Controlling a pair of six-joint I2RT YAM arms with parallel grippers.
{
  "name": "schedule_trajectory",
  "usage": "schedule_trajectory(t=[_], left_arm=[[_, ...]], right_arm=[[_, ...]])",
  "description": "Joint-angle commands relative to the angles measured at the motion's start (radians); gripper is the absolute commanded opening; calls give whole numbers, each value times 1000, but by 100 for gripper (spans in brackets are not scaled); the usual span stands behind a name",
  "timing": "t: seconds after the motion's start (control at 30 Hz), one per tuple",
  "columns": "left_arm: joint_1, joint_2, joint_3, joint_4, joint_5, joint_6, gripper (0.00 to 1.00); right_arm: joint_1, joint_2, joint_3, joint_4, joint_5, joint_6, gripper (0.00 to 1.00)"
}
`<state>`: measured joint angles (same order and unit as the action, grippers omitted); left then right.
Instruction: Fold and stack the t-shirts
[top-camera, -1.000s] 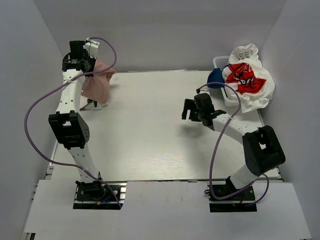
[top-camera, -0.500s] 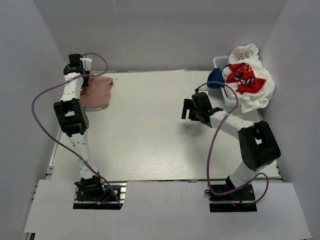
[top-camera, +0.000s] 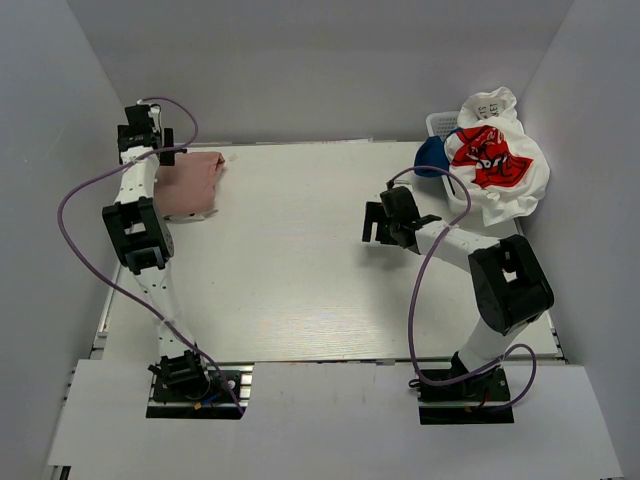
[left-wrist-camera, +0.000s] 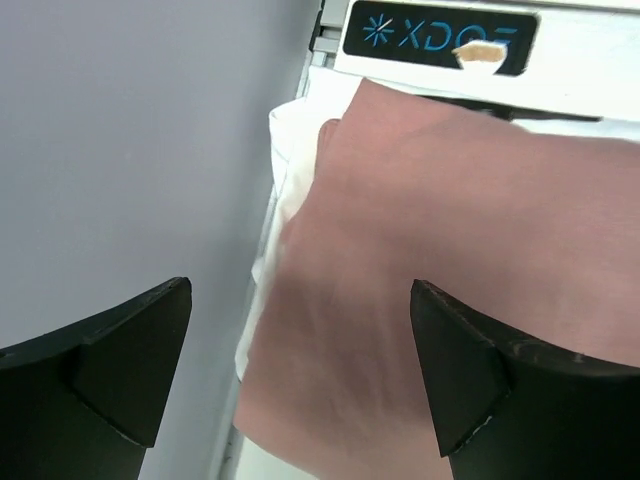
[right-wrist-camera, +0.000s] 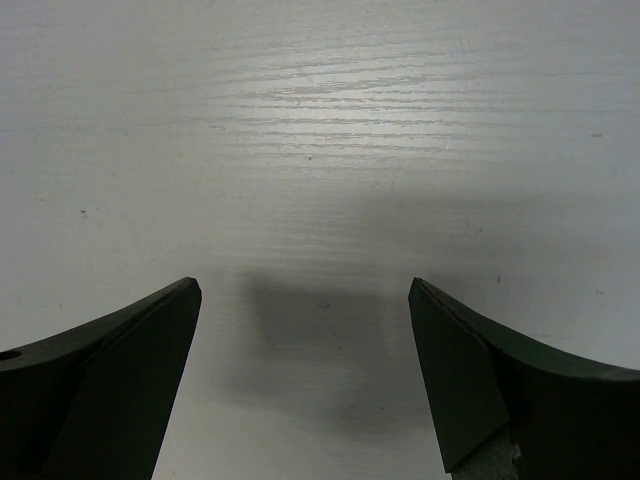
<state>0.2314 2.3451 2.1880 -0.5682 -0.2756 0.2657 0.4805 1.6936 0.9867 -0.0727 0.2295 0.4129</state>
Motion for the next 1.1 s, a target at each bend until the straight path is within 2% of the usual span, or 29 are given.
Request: schedule_trajectory(t=[0.0,0.13,0.17,0.23,0.27,0.33,0.37,0.43,0.47,0.5,0.53,0.63,0.8,1.07], left_arm=[[-17,-145,56,-24,17,-104,100],[-26,-252,38,-127,174,-328,100],[-26,-286,-29,-137,287,-367,100],[-67,-369,-133,-81,366,-376,100],[-95,-467,-245,-21,327,-414,100],[-165,-574,-363,23,326,-453,100],[-188,-637,-513,78,346,-498,100],[-251,-861,-702,152,368,-552,100],[-270,-944,-902,193,406,-581,100],[-286,-1106,-1001,271,423,-621,100],[-314,-1182,-1166,296,423,-643,100],[-339,-1399,-1380,277,450,-717,100],[-371,-1586,-1600,278,417,-802,100],[-403,-1586,-1576,251,359,-803,100]], right_arm=[[7,-52,17,46,-7,-6,90],[1,-142,-32,59,-25,9,90],[0,-164,-39,92,-50,10,90],[3,-187,-62,112,-94,23,90],[-3,-195,-68,113,-104,27,90],[-2,-207,-80,94,-134,50,90],[-2,-216,-85,88,-148,52,90],[-2,-247,-115,97,-185,75,90],[0,-271,-123,100,-194,73,90],[-3,-297,-137,105,-209,79,90],[-2,-311,-143,93,-216,86,90],[-2,-392,-173,80,-219,96,90],[0,-495,-266,114,-213,139,90],[-3,-718,-410,165,-134,75,90]])
